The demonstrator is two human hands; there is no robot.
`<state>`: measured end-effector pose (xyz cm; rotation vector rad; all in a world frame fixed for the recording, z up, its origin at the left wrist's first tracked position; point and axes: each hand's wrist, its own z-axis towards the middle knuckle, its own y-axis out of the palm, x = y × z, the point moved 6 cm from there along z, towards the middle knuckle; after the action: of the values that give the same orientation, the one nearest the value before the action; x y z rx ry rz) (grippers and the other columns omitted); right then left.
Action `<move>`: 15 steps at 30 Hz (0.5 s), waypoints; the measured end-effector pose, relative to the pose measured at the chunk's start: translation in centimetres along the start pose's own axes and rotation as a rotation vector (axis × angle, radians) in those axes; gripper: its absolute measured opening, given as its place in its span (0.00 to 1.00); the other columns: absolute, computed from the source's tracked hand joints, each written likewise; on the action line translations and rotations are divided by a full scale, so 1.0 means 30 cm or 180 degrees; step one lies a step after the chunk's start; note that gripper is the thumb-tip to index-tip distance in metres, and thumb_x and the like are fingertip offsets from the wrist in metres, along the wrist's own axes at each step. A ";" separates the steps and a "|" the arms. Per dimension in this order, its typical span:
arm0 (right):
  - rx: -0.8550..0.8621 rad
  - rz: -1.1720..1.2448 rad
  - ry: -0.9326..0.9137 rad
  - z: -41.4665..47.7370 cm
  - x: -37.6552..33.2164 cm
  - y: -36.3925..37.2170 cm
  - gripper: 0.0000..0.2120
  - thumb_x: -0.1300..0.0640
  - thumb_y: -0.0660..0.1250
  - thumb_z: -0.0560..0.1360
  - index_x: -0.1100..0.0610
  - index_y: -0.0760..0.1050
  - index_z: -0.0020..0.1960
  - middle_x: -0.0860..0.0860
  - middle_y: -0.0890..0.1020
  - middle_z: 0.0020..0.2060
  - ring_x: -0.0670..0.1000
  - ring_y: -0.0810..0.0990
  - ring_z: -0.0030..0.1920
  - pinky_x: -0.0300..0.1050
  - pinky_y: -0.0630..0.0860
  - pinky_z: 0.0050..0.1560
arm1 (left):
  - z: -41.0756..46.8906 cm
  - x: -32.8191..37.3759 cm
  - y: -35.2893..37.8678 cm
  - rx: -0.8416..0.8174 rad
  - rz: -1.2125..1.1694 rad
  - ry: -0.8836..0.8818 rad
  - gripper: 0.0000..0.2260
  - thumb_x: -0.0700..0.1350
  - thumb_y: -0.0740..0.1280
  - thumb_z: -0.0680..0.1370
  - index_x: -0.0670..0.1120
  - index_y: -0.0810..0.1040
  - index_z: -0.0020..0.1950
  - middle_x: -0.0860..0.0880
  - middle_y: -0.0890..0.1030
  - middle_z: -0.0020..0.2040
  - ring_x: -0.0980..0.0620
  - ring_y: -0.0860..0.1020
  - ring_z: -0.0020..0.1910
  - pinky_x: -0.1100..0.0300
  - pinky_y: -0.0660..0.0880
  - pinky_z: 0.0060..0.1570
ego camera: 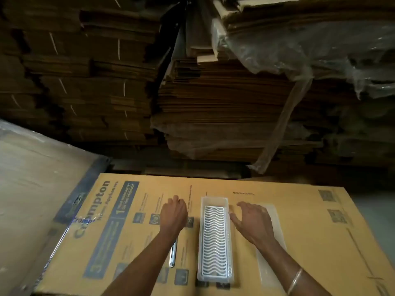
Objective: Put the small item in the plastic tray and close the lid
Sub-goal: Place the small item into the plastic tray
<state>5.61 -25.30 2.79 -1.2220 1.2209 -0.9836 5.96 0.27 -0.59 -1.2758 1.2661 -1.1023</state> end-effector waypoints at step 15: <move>-0.0154 -0.0207 0.0311 -0.065 0.074 0.071 0.23 0.35 0.55 0.80 0.48 0.82 0.58 0.47 0.88 0.43 0.48 0.85 0.46 0.49 0.72 0.58 | -0.139 -0.069 0.269 -0.0855 -0.1165 -0.1153 0.13 0.41 0.56 0.85 0.42 0.74 0.67 0.45 0.82 0.62 0.46 0.83 0.60 0.53 0.80 0.57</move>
<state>3.79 -27.49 0.51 -1.2706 1.2944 -1.0778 0.94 2.41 -8.12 -1.8717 0.9483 -0.9085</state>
